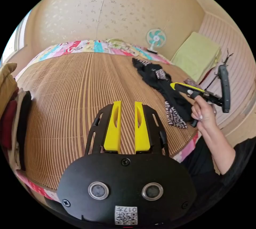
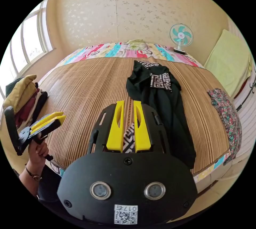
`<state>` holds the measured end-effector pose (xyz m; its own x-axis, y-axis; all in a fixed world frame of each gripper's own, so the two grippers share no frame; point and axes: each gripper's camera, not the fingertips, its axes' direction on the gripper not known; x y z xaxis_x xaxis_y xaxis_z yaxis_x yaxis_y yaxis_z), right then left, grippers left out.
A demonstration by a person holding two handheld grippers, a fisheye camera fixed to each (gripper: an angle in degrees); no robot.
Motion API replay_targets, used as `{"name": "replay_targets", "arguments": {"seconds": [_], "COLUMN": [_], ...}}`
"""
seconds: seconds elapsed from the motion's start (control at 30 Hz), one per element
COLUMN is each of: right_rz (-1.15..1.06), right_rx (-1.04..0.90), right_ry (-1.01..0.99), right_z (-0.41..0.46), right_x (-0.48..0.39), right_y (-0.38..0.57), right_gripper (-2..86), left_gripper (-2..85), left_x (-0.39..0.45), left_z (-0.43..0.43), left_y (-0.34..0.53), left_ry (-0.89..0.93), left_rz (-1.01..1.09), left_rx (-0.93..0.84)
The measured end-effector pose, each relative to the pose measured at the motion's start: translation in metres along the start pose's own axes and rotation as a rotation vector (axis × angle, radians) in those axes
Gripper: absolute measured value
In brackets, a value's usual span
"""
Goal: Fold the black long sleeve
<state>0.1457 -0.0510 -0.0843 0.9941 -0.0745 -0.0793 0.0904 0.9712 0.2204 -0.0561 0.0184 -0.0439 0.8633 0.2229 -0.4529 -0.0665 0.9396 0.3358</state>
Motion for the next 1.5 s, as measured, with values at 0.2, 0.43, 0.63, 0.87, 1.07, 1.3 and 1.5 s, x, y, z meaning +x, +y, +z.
{"name": "replay_targets", "arguments": {"seconds": [0.2, 0.43, 0.63, 0.87, 1.07, 1.3, 1.5], "right_rz": [0.023, 0.04, -0.124, -0.059, -0.085, -0.035, -0.065], "right_rx": [-0.412, -0.085, -0.006, -0.269, -0.121, -0.57, -0.006], "right_ry": [-0.086, -0.729, -1.093, -0.755, -0.482, -0.303, -0.272], "right_z": [0.097, -0.053, -0.167, -0.144, -0.125, 0.068, -0.134], "right_x": [0.087, 0.146, 0.19, 0.204, 0.209, 0.18, 0.159], "right_y": [-0.007, 0.019, 0.119, 0.174, 0.074, 0.022, 0.023], "right_gripper": [9.5, 3.3, 3.4, 7.9, 9.6, 7.5, 2.7], "left_gripper": [9.2, 2.9, 12.1, 17.4, 16.1, 3.5, 1.1], "left_x": [-0.024, -0.025, -0.041, -0.048, -0.044, -0.059, -0.08], "left_z": [-0.056, -0.065, -0.031, 0.042, 0.105, 0.107, -0.061], "left_y": [0.014, -0.005, -0.018, -0.013, -0.043, -0.03, -0.064], "left_ry": [0.159, 0.275, 0.412, 0.304, 0.241, 0.427, 0.409], "left_rz": [-0.074, -0.032, -0.157, -0.289, -0.294, -0.362, -0.096], "left_rx": [0.213, 0.098, -0.019, -0.241, -0.447, -0.42, -0.122]}}
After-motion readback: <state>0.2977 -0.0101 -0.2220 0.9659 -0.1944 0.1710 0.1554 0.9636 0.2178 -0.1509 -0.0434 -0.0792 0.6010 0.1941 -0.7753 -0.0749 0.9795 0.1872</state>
